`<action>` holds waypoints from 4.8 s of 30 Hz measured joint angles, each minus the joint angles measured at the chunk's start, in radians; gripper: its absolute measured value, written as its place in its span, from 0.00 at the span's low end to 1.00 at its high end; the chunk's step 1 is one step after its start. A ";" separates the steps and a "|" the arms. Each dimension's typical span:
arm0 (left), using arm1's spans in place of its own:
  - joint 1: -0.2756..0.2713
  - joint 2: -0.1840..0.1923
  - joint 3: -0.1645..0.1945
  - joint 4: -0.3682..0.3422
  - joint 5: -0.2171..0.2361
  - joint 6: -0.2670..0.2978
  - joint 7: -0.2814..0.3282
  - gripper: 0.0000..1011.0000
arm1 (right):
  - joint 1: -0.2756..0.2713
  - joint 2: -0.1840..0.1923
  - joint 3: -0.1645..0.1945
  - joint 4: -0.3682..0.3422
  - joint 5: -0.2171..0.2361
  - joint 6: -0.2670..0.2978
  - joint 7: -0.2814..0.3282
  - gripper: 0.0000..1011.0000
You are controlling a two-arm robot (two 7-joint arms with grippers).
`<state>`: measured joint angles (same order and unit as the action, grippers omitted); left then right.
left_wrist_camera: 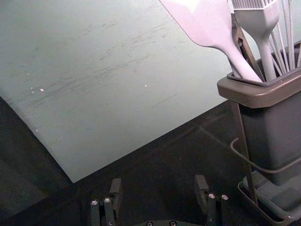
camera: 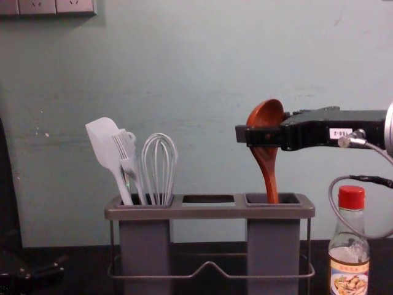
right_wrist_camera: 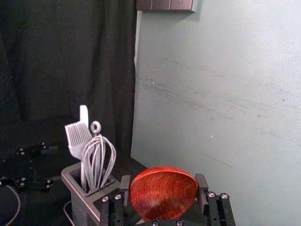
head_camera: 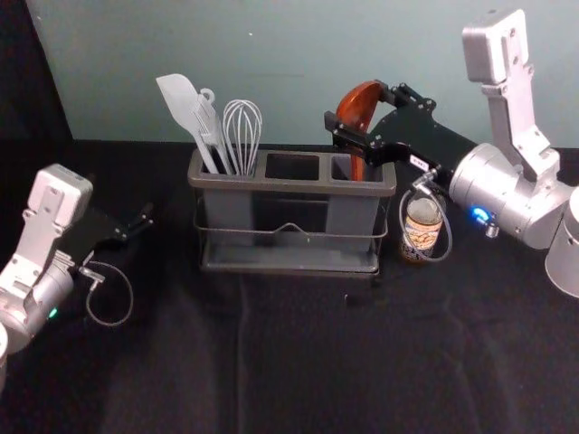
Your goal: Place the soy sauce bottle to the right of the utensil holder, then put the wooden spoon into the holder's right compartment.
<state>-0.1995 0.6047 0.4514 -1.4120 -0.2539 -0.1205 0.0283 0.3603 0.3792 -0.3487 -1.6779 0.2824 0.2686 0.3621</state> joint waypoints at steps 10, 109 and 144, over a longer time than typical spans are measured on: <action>0.000 0.000 0.000 0.000 0.000 0.000 0.000 0.99 | -0.008 0.002 -0.005 0.014 0.002 -0.008 -0.014 0.83; 0.000 0.000 0.000 0.000 0.000 0.000 0.000 0.99 | -0.593 0.034 0.144 -0.230 -0.142 -0.383 -0.167 0.99; 0.000 0.000 0.000 0.000 0.000 0.000 0.000 0.99 | -0.607 -0.085 0.233 -0.032 -0.087 -0.434 -0.130 0.99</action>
<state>-0.1995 0.6047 0.4514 -1.4120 -0.2539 -0.1205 0.0283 -0.2466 0.2943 -0.1161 -1.7095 0.1949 -0.1658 0.2320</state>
